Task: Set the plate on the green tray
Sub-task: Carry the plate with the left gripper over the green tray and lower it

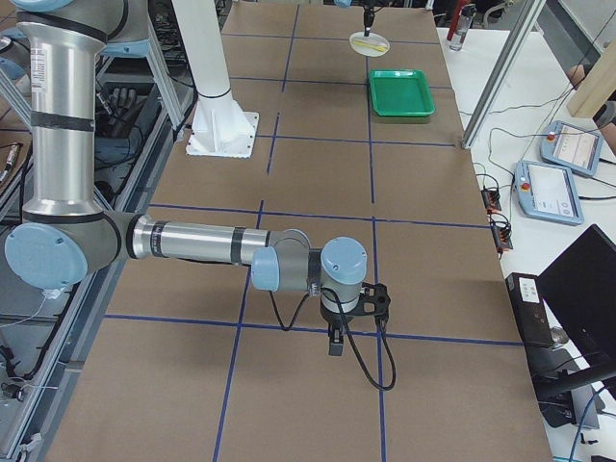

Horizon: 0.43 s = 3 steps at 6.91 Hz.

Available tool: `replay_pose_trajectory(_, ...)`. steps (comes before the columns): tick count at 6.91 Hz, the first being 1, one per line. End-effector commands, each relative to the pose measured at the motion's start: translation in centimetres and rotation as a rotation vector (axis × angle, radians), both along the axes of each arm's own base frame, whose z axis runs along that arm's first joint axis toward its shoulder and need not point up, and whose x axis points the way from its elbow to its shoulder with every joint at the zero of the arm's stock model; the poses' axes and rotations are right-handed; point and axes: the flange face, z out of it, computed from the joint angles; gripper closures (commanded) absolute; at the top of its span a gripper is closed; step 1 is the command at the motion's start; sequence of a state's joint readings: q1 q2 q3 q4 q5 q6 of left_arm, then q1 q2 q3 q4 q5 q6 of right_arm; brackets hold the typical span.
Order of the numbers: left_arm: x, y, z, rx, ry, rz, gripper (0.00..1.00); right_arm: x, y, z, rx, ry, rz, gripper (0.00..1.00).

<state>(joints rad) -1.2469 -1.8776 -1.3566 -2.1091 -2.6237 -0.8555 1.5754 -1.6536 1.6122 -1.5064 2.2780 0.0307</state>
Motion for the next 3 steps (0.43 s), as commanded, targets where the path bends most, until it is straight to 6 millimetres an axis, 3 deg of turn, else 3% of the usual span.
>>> replay_pose_trajectory(1,6.4,-5.5,-4.3,-0.102,-0.064,-0.112,1.00,0.0,0.0,0.0,0.000,0.000,0.000,0.00)
replay_pose_trajectory(2,8.2,-5.5,-3.2,-0.122,-0.031,-0.133,1.00,0.0,0.0,0.0,0.000,0.000,0.000,0.00)
replay_pose_trajectory(3,11.3,-5.8,-3.4,-0.154,-0.014,-0.190,1.00,0.0,0.0,0.0,0.000,0.000,0.000,0.00)
